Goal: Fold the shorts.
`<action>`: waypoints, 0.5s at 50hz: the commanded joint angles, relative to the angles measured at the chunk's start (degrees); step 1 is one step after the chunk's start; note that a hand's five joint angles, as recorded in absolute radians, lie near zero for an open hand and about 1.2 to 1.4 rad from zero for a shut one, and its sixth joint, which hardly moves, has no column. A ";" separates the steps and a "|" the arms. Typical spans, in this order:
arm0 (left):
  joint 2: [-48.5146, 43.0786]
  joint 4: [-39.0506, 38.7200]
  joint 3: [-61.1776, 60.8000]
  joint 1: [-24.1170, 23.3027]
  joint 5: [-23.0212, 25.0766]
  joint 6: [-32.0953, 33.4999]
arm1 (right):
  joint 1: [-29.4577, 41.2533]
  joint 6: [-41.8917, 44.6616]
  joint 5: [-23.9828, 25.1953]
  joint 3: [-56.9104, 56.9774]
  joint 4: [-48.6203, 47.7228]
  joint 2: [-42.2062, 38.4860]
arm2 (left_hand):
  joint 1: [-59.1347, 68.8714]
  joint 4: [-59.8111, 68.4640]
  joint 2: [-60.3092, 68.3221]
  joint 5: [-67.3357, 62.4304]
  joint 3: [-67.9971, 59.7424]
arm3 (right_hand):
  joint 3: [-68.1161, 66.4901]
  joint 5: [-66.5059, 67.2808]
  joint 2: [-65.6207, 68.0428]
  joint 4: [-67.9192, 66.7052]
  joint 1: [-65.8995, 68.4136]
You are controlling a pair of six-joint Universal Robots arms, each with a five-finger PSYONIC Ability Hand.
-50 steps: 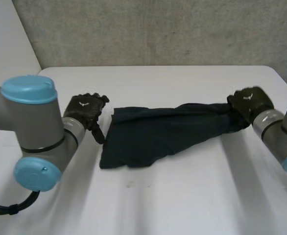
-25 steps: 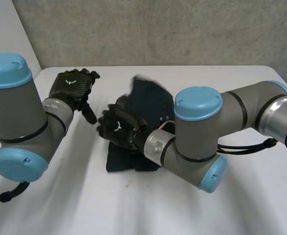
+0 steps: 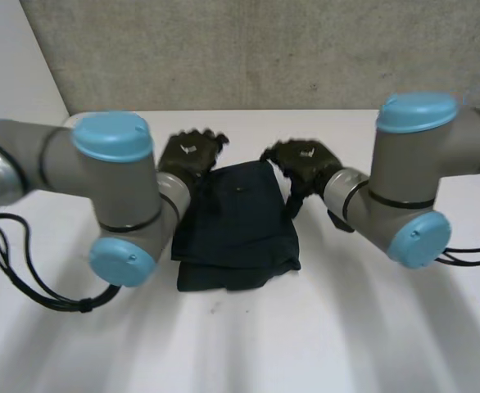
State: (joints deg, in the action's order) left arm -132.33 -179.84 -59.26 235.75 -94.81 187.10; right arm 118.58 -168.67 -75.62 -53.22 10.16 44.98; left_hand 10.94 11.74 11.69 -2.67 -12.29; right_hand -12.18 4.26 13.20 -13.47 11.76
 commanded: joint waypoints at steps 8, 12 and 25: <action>-6.72 11.88 3.71 -0.03 -6.97 3.36 | 0.69 9.76 -0.32 9.36 8.39 -10.35 | -0.39 -1.19 -1.14 2.12 1.74 | 2.18 -4.26 -3.20 3.47 -1.76; -1.54 12.06 2.66 -0.21 -4.77 3.27 | 0.69 9.51 -0.05 8.14 8.13 -4.39 | -0.89 -1.70 -1.65 2.63 2.24 | 2.18 -4.26 -3.20 3.47 -1.76; 27.64 13.55 -4.54 7.34 -0.55 0.29 | -2.82 -0.08 -19.73 -7.94 -5.15 25.49 | -0.94 -1.74 -1.69 2.67 2.29 | 2.18 -4.26 -3.20 3.47 -1.76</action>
State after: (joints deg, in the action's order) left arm -117.90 -167.63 -59.78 237.63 -95.59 189.71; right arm 118.19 -165.79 -82.84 -53.59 9.05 57.28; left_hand 10.85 11.74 11.68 -2.66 -12.29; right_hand -12.18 4.26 11.31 -13.47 9.43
